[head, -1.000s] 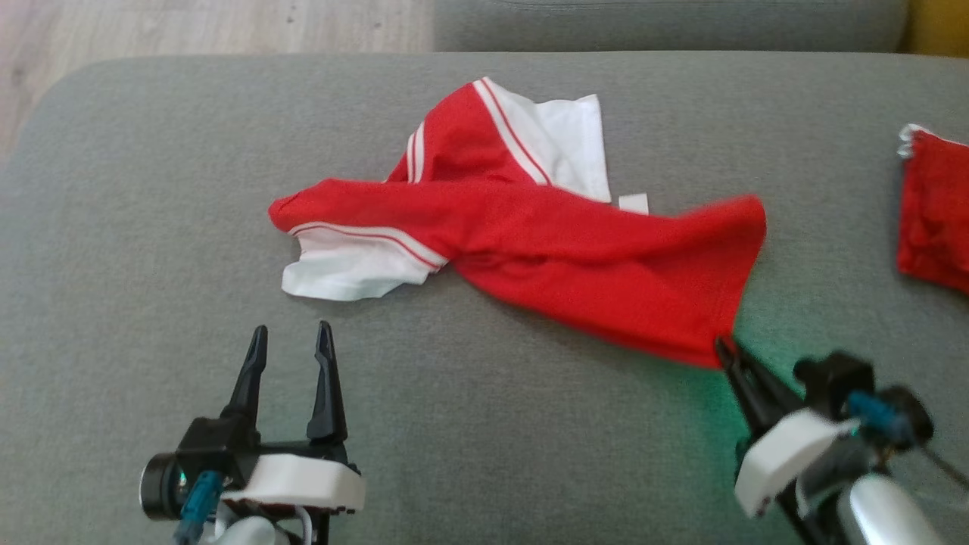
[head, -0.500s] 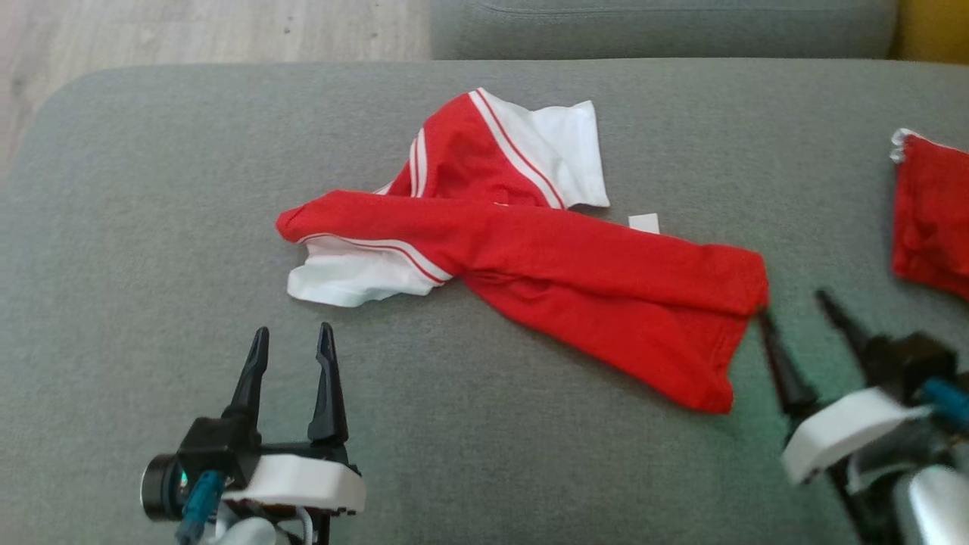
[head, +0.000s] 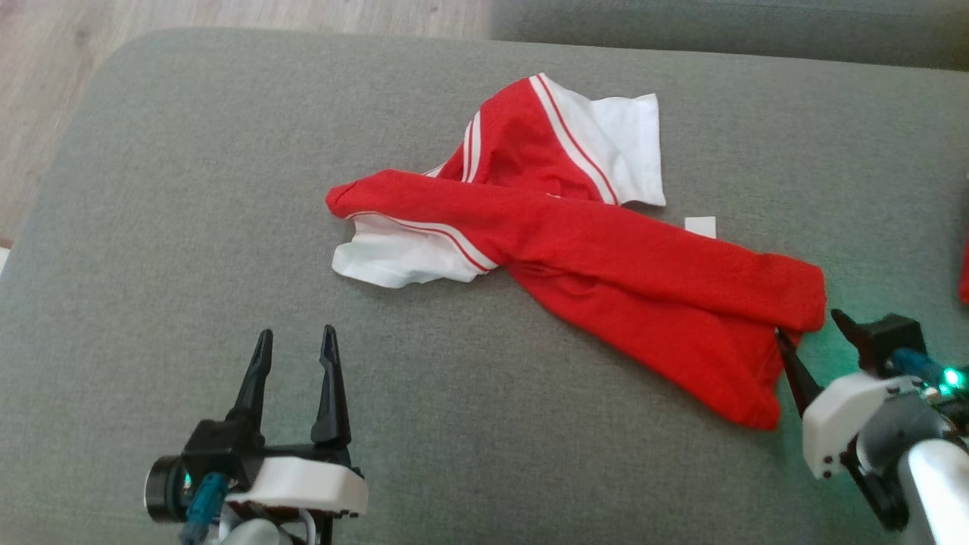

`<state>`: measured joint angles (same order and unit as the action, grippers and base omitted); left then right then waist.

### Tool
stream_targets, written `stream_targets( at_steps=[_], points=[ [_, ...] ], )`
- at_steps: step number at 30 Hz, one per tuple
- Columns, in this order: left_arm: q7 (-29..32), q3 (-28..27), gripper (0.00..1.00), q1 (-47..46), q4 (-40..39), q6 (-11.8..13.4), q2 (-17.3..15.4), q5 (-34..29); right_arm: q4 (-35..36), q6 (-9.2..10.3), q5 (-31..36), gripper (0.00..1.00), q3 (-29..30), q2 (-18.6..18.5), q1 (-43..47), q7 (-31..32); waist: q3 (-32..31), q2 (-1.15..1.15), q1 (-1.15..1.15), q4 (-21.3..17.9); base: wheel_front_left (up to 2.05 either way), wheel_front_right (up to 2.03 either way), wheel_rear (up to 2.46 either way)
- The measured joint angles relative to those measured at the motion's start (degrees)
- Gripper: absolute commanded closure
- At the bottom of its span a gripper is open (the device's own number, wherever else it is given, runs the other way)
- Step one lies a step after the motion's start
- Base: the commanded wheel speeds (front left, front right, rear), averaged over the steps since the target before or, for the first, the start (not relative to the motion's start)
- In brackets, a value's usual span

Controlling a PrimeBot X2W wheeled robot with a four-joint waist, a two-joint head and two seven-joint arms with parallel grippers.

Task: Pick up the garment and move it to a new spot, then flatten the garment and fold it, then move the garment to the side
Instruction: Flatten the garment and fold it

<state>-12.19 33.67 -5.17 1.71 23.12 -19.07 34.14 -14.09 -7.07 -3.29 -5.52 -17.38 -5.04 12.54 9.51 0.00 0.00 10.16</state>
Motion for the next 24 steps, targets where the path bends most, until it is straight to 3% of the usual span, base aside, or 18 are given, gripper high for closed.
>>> stream_targets(
  at_steps=[9, 10, 11, 12, 15, 20, 24],
  points=[
    [-0.07, 0.03, 0.00, -0.02, 0.07, -0.02, 0.04, 0.00, -8.65, 0.00, 2.87, 0.00, -4.63, -3.18, -6.41, -1.16, 0.98, 0.00, 0.00, 0.76, 0.00, 0.00, 0.00],
    [-0.07, 0.07, 0.00, -0.03, 0.07, -0.02, 0.05, 0.00, -9.31, 0.00, 2.86, 0.11, -4.97, -3.18, -7.13, -1.55, 1.11, 0.00, 0.00, 0.80, 0.00, 0.00, 0.00],
    [-0.08, 0.09, 0.00, -0.03, 0.09, -0.02, 0.05, 0.00, -9.93, 0.00, 2.81, 0.44, -5.24, -3.18, -7.92, -1.71, 1.24, 0.00, 0.00, 0.82, 0.00, 0.00, 0.00],
    [-0.08, 0.13, 0.00, -0.03, 0.15, -0.01, 0.08, 0.00, -10.58, 0.00, 2.78, 0.54, -5.48, -3.18, -8.76, -1.97, 1.38, 0.00, 0.00, 0.83, 0.00, 0.00, 0.00],
    [-0.08, 0.27, 0.00, -0.11, 0.46, -0.20, 0.20, 0.00, -11.99, 0.00, 2.63, 0.58, -6.33, -3.33, -10.50, -2.25, 1.61, 0.00, 0.00, 0.92, 0.00, 0.00, 0.00],
    [-0.48, 0.27, 0.00, -0.13, 0.71, -0.26, 0.27, 0.01, -14.21, 0.00, 0.98, 1.00, -6.61, -3.35, -10.96, -2.22, 1.82, 0.00, 0.00, 0.93, 0.00, 0.00, 0.00],
    [-0.49, 0.26, 0.00, -0.18, 0.85, -0.24, 0.29, 0.02, -14.46, -0.01, 0.76, 1.00, -4.52, -2.97, -12.09, -3.87, 1.97, 0.00, 0.00, 0.66, 0.00, 0.00, 0.00]
  ],
)
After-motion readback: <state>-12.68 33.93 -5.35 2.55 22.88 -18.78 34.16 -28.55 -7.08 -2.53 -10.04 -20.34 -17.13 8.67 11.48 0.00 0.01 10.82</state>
